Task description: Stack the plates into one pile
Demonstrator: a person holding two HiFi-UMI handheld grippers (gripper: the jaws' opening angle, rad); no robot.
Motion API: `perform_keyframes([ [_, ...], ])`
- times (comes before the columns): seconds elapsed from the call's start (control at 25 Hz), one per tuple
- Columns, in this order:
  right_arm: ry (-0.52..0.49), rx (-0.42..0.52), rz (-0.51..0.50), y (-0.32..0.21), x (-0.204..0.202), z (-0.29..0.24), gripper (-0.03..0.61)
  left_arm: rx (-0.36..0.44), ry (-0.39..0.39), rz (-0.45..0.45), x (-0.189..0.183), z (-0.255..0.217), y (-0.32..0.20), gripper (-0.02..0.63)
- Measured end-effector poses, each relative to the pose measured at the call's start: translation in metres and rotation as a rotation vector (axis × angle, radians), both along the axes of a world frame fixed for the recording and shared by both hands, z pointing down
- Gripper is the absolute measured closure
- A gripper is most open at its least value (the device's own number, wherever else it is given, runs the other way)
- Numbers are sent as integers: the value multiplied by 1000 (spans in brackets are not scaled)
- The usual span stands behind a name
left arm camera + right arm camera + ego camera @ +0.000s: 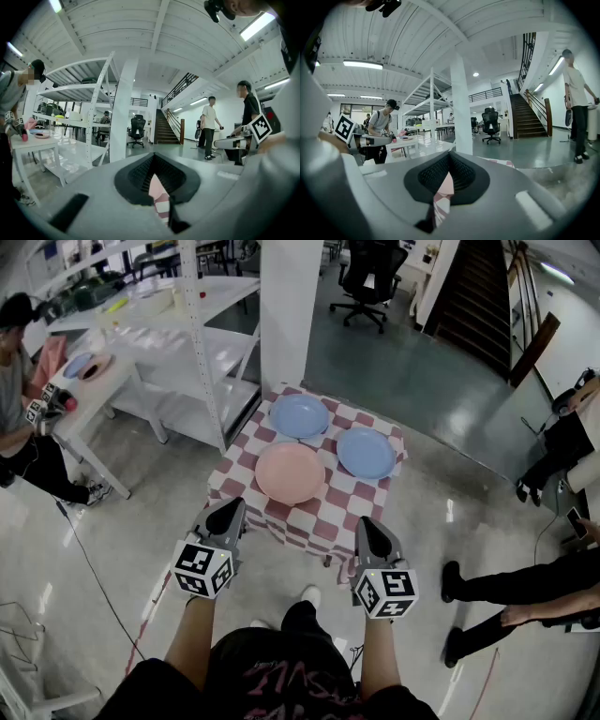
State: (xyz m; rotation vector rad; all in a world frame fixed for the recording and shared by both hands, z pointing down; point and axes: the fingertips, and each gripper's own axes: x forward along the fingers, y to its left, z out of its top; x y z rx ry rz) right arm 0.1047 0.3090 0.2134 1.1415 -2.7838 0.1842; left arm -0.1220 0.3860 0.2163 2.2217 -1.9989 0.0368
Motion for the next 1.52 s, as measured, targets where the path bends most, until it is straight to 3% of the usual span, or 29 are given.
perform_keyframes([
  [0.92, -12, -43, 1, 16, -17, 11, 568, -3, 53, 5, -15, 10, 13, 616],
  [1.52, -33, -89, -14, -39, -43, 35, 568, -39, 66, -34, -42, 32, -31, 615],
])
